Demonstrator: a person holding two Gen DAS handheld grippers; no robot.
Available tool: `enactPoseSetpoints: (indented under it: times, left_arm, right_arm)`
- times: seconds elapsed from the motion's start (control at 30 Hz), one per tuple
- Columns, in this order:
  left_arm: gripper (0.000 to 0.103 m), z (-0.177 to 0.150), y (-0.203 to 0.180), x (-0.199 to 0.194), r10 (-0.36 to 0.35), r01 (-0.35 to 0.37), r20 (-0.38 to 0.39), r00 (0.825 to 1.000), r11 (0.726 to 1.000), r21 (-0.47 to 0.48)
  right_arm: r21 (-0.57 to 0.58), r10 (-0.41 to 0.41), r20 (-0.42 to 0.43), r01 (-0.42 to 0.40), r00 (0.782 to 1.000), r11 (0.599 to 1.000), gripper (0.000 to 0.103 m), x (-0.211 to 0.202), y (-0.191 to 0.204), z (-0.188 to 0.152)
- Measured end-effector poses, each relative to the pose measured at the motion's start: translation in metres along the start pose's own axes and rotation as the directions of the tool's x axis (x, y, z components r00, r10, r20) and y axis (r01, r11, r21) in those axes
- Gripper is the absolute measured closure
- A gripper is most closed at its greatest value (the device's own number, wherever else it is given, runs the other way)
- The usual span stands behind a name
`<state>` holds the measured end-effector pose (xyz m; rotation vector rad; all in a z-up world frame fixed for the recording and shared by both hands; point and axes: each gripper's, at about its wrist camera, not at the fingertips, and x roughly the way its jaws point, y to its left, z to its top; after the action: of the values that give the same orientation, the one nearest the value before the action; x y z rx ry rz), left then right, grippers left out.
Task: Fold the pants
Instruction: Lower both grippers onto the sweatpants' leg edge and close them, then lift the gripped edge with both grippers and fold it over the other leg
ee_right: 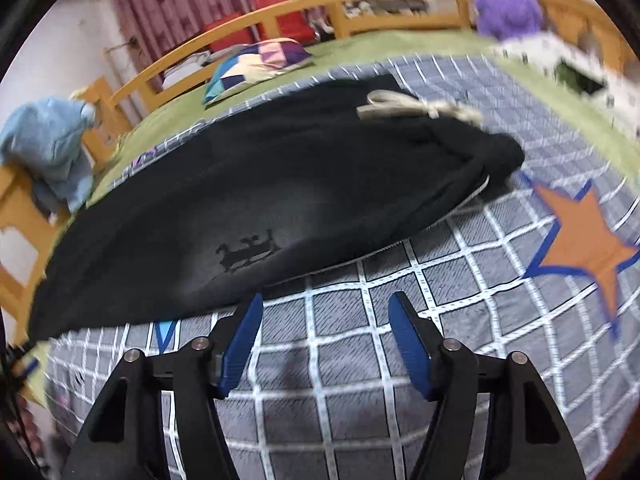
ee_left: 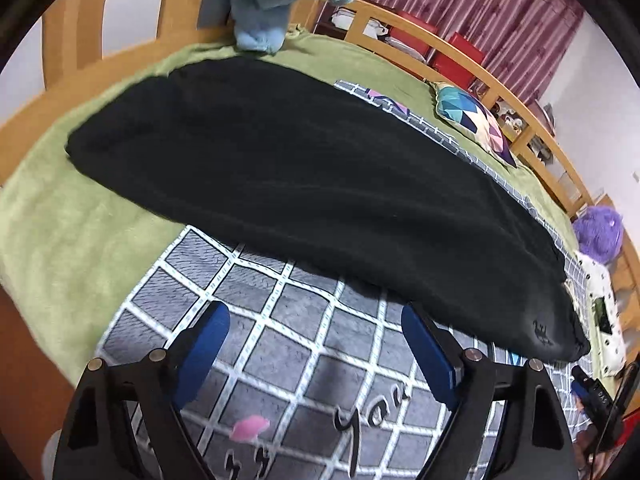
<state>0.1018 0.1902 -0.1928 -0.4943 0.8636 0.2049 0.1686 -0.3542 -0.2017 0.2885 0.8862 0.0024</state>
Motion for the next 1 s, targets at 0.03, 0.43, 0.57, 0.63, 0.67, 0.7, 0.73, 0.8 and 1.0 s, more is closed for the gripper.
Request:
enactPoseSetpoints:
  times: [0.03,0.43,0.57,0.63,0.67,0.7,0.73,0.8,1.0]
  left_arm:
    - [0.018,0.001,0.003,0.007,-0.009,0.009,-0.007,1.0,1.0,-0.01]
    - [0.021,0.02,0.027,0.062,-0.101,0.098,-0.004,0.995,0.978,-0.183]
    - [0.029,0.028,0.034,0.072,-0.124,0.13,0.039,0.992,0.958,-0.254]
    - [0.05,0.033,0.036,0.076,-0.109,0.116,0.039,0.993,0.957,-0.268]
    - [0.059,0.037,0.037,0.077,-0.092,0.097,0.031,0.995,0.957,-0.274]
    - [0.085,0.042,0.04,0.074,-0.07,0.079,0.043,0.997,0.954,-0.289]
    - [0.093,0.046,0.044,0.069,-0.054,0.072,0.067,0.996,0.95,-0.303]
    - [0.093,0.06,0.042,0.059,-0.105,0.132,0.104,0.989,0.945,-0.298]
    - [0.093,0.112,0.005,0.038,-0.09,0.116,0.154,0.984,0.979,-0.166]
  right_arm:
    - [0.018,0.017,-0.003,-0.016,1.0,1.0,0.039,0.004,-0.004,0.001]
    - [0.145,0.132,-0.039,-0.125,0.99,0.982,0.039,0.055,-0.006,0.02]
    - [0.146,0.108,-0.049,-0.1,0.993,0.984,0.043,0.071,0.002,0.022]
    - [0.142,0.084,-0.043,-0.077,0.996,0.987,0.063,0.075,0.005,0.023]
    - [0.134,0.074,-0.05,-0.066,0.996,0.989,0.08,0.077,0.007,0.025]
    - [0.121,0.087,-0.056,-0.08,0.995,0.989,0.081,0.078,0.008,0.028]
    - [0.114,0.09,-0.049,-0.084,0.995,0.99,0.083,0.076,0.01,0.03]
    - [0.081,0.083,-0.01,-0.082,0.997,0.993,0.084,0.064,0.018,0.038]
    - [0.044,0.11,0.054,-0.113,0.992,0.993,0.085,0.036,0.038,0.082]
